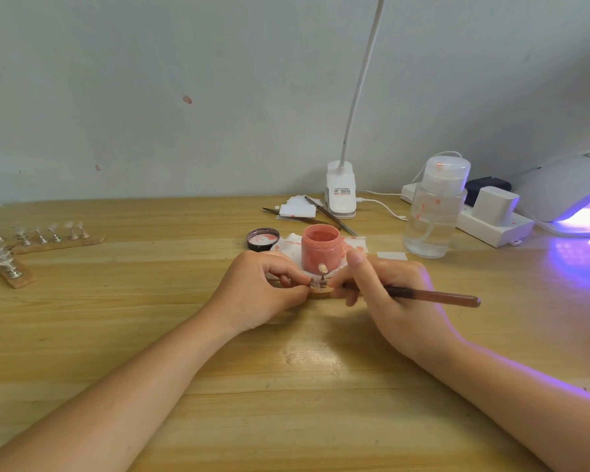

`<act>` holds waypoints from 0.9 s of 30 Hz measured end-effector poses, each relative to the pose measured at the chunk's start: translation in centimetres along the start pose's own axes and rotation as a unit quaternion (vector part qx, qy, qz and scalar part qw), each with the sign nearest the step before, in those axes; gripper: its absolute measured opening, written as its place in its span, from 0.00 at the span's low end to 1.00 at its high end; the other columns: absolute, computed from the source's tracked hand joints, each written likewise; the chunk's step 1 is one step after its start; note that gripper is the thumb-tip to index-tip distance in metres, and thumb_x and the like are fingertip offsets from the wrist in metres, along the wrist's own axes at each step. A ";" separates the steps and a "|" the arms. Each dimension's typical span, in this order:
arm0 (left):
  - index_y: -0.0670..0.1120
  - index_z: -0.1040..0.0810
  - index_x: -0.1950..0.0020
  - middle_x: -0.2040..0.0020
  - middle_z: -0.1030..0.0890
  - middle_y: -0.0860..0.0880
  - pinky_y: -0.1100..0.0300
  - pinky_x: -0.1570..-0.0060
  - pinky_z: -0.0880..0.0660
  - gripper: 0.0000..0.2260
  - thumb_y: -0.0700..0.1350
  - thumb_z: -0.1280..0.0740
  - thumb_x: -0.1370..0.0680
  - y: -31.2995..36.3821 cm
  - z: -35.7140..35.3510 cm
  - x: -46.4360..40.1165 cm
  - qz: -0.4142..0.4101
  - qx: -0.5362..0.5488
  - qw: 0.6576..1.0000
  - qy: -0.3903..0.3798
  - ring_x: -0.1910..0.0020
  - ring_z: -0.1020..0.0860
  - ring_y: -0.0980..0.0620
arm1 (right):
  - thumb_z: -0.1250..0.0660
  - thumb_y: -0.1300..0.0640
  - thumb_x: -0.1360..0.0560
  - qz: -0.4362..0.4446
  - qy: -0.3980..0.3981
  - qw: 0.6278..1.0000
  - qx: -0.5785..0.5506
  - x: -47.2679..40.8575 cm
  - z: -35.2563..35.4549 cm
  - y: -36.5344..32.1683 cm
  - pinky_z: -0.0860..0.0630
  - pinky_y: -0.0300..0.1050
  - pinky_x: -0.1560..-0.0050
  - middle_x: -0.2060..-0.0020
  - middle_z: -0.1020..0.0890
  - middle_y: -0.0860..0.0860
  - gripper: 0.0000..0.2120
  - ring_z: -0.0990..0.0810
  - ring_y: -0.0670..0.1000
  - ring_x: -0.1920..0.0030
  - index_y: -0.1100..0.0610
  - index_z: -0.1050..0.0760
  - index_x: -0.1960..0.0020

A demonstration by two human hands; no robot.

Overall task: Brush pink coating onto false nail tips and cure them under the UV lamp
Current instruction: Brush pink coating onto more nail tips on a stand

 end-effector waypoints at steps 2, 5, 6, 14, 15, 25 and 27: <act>0.53 0.19 0.69 0.71 0.22 0.60 0.74 0.68 0.35 0.16 0.30 0.28 0.33 0.0 0.0 0.0 0.001 0.003 1.000 -0.003 0.70 0.28 0.63 | 0.43 0.40 0.24 -0.010 -0.003 1.000 -0.010 0.1 0.0 0.1 0.26 0.42 0.67 0.74 0.20 0.49 0.25 0.24 0.45 0.72 0.55 0.19 0.68; 0.51 0.19 0.68 0.71 0.22 0.58 0.74 0.68 0.35 0.15 0.30 0.28 0.33 0.0 0.0 0.1 0.003 0.004 1.000 -0.003 0.70 0.28 0.63 | 0.43 0.44 0.23 0.018 0.014 1.000 -0.016 0.0 0.3 -0.5 0.28 0.37 0.66 0.73 0.21 0.46 0.22 0.23 0.43 0.70 0.55 0.19 0.66; 0.49 0.18 0.66 0.70 0.22 0.57 0.74 0.68 0.35 0.13 0.30 0.28 0.33 0.0 0.0 0.1 0.002 0.004 1.000 -0.003 0.70 0.28 0.63 | 0.43 0.44 0.23 0.015 0.012 1.000 -0.013 -0.1 0.2 -0.4 0.28 0.35 0.65 0.73 0.21 0.43 0.22 0.23 0.42 0.69 0.54 0.19 0.65; 0.48 0.17 0.65 0.68 0.21 0.56 0.73 0.66 0.34 0.11 0.31 0.28 0.33 -0.1 0.0 0.0 0.003 0.002 1.000 -0.004 0.69 0.28 0.62 | 0.41 0.45 0.23 0.031 0.014 0.999 0.003 -0.1 0.2 -0.7 0.28 0.33 0.65 0.73 0.21 0.41 0.20 0.22 0.40 0.69 0.54 0.19 0.65; 0.48 0.18 0.65 0.69 0.21 0.56 0.73 0.66 0.34 0.12 0.31 0.28 0.33 -0.1 0.0 0.0 0.003 0.004 1.000 -0.003 0.69 0.28 0.62 | 0.42 0.44 0.24 0.017 0.005 1.000 0.007 -0.1 0.0 -0.4 0.28 0.34 0.64 0.73 0.21 0.41 0.21 0.22 0.41 0.69 0.54 0.19 0.66; 0.49 0.18 0.65 0.68 0.21 0.57 0.72 0.65 0.33 0.12 0.31 0.28 0.33 0.2 -0.1 0.1 -0.005 0.002 1.000 -0.010 0.68 0.28 0.60 | 0.42 0.43 0.24 -0.008 -0.001 1.000 -0.007 0.0 0.0 -0.2 0.26 0.40 0.68 0.74 0.20 0.46 0.19 0.23 0.44 0.73 0.49 0.21 0.67; 0.48 0.17 0.64 0.67 0.21 0.55 0.70 0.65 0.33 0.11 0.31 0.28 0.33 0.1 0.0 0.0 -0.004 0.001 1.000 -0.010 0.67 0.27 0.59 | 0.41 0.45 0.24 0.011 0.013 1.000 -0.006 0.0 0.3 -0.6 0.26 0.41 0.69 0.74 0.20 0.47 0.17 0.23 0.45 0.73 0.48 0.21 0.67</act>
Point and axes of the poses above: each hand's wrist, its own x-axis away from the middle knuckle, its own z-axis out of the back of the hand, y = z × x, the point moved 9 cm from there along -x, towards the middle knuckle
